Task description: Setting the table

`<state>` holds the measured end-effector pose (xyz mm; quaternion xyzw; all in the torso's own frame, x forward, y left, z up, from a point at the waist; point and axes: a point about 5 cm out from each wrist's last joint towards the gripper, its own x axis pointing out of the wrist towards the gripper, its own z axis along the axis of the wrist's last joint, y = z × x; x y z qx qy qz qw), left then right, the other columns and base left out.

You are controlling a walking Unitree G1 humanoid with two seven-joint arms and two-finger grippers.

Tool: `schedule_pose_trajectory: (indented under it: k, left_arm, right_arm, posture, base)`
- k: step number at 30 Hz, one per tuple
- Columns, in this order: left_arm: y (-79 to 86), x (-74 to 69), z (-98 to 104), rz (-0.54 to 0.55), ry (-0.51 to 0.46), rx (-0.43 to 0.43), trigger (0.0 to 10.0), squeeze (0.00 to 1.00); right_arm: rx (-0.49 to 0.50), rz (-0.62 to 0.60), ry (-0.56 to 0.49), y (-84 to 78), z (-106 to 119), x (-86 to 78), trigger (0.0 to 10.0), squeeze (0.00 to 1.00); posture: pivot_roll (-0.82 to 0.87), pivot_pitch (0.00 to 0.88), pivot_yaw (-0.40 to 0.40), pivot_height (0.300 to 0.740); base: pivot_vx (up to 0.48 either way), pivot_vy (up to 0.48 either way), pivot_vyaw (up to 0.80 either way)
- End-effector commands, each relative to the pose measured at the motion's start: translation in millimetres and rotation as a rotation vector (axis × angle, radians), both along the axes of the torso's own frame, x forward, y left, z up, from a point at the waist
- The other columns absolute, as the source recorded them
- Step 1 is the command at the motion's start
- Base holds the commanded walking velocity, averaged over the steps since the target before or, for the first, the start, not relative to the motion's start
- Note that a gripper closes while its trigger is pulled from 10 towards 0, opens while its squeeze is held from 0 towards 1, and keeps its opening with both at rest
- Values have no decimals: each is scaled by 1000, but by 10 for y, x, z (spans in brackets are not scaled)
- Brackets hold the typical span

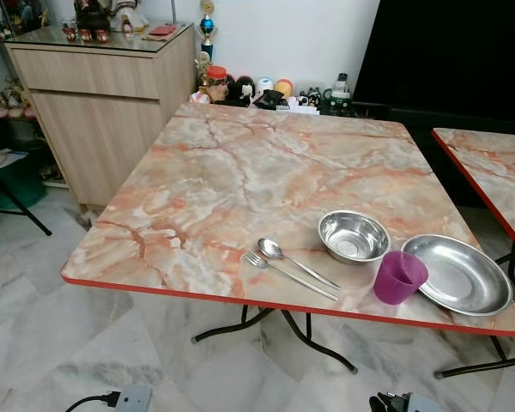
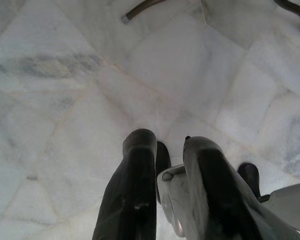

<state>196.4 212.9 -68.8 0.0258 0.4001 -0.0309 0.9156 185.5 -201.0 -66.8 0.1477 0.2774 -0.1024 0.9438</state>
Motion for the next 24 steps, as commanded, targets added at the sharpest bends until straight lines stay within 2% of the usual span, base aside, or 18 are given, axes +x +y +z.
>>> schedule_pose_trajectory:
  k: [1,14,15,16,17,19,24]
  left_arm:
    - [-19,-12,-13,-5,12,-1,10000,0]
    - [-1,8,-1,-8,12,4,10000,0]
    - [0,7,-1,-8,12,4,10000,0]
    - [1,7,-1,-9,13,5,10000,0]
    - [4,2,-4,-14,15,12,10000,0]
    - [14,2,-1,-33,14,38,10000,0]
    - [17,4,1,-27,12,37,10000,0]
  right_arm:
    - [10,-13,-2,-7,1,-2,10000,1000]
    - [18,-1,-32,2,46,81,10000,1000]
    - [20,6,-37,9,55,98,10000,157]
    - [21,11,-41,16,62,111,10000,157]
    - [22,16,-50,25,74,133,10000,0]
    - [28,7,-70,34,102,177,10000,0]
    - [30,9,-71,40,103,181,10000,0]
  posture:
    - [75,102,-64,740]
    - [75,113,-71,740]
    - [74,113,-71,740]
    - [72,112,-71,740]
    - [71,111,-71,740]
    - [70,106,-71,740]
    - [75,103,-71,740]
  base:
    - [0,0,0]
    - [0,0,0]
    - [0,0,0]
    - [0,0,0]
    - [0,0,0]
    - [0,-165,0]
    - [0,-417,0]
